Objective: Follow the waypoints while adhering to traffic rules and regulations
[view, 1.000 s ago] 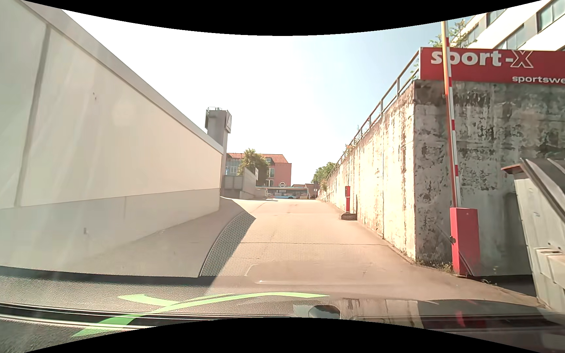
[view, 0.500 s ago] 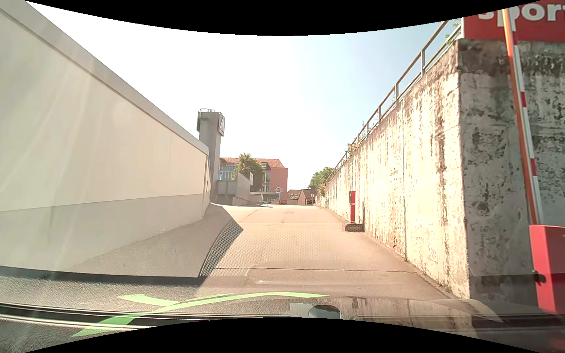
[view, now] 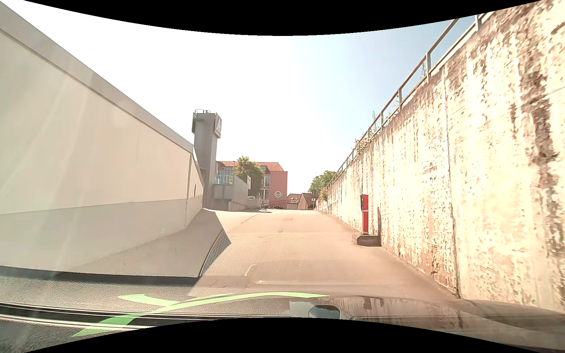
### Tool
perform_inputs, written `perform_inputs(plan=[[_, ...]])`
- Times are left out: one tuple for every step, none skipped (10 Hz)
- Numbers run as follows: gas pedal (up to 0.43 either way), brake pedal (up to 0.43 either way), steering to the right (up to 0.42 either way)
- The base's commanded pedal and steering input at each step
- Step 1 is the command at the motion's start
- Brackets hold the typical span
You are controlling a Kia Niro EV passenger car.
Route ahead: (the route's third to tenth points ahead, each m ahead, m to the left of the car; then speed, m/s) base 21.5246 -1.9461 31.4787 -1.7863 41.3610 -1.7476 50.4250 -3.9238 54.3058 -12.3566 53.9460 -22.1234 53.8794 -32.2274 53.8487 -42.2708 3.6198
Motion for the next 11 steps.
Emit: perform_inputs(plan=[[0.197,0.0,0.0],[0.197,0.0,-0.001],[0.197,0.0,-0.005],[0.197,0.0,-0.011],[0.22,0.0,-0.015],[0.22,0.0,-0.016],[0.22,0.0,-0.016],[0.228,0.0,-0.01],[0.228,0.0,-0.006],[0.228,0.0,-0.005],[0.24,0.0,-0.005]])
